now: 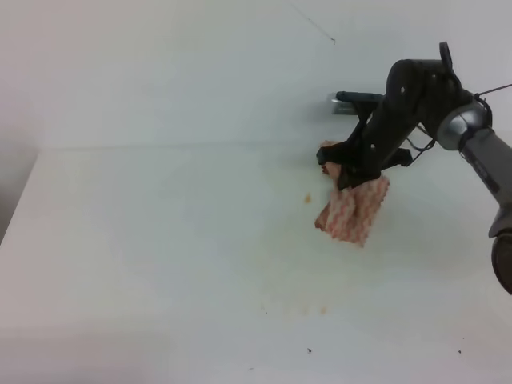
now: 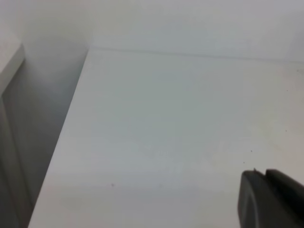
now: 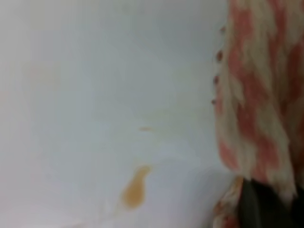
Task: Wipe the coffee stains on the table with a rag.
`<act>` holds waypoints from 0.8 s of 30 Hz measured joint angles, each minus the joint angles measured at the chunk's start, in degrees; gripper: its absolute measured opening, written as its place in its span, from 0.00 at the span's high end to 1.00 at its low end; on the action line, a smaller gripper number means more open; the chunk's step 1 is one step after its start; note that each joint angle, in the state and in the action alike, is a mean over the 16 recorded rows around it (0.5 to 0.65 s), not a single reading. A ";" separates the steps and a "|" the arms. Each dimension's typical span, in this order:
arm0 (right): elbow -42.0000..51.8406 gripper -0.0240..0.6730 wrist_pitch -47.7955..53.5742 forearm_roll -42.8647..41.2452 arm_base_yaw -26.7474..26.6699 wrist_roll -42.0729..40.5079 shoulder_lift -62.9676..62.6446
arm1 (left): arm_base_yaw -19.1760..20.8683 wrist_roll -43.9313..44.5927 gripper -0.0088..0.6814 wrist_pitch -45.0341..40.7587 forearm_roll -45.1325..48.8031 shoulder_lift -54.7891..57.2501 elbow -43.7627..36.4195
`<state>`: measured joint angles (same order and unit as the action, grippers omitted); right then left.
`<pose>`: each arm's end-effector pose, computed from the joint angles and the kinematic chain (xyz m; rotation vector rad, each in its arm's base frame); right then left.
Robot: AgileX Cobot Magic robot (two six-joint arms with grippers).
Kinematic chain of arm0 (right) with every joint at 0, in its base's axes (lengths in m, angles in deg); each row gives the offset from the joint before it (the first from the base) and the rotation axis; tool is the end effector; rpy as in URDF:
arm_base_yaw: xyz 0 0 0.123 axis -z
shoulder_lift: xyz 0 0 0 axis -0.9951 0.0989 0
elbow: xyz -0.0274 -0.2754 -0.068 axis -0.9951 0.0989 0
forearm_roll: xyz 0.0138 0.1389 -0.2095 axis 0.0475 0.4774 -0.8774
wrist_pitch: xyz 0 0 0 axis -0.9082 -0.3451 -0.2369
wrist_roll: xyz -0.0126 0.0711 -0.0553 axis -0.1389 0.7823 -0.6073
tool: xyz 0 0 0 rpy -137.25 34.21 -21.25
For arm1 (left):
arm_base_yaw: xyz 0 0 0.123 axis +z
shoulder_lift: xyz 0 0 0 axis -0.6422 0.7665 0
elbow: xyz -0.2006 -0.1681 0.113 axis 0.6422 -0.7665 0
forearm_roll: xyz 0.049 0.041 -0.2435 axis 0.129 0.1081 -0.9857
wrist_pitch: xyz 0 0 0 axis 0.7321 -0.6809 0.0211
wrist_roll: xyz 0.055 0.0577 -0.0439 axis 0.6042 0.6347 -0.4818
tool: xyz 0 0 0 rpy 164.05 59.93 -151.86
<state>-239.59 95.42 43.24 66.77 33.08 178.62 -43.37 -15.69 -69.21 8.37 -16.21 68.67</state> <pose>0.5251 0.1873 0.1350 -0.2346 2.8053 0.4293 0.0539 -0.0028 0.1797 -0.0164 1.7995 -0.0891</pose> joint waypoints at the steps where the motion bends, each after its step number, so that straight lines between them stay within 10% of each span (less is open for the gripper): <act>1: -0.18 0.94 -0.04 0.36 -0.34 -0.25 0.16 | 0.00 0.00 0.99 -0.05 0.00 0.09 0.15; 14: -0.86 0.94 -0.93 9.43 -9.49 -2.72 2.16 | 0.01 0.02 0.99 -0.27 0.00 0.46 0.76; 24: -0.48 0.94 0.22 1.41 -11.92 -6.46 -4.17 | 0.01 0.01 0.99 -0.16 0.00 0.27 0.46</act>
<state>-240.08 95.64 44.65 54.85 26.62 174.45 -43.36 -15.68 -69.37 8.36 -15.94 69.13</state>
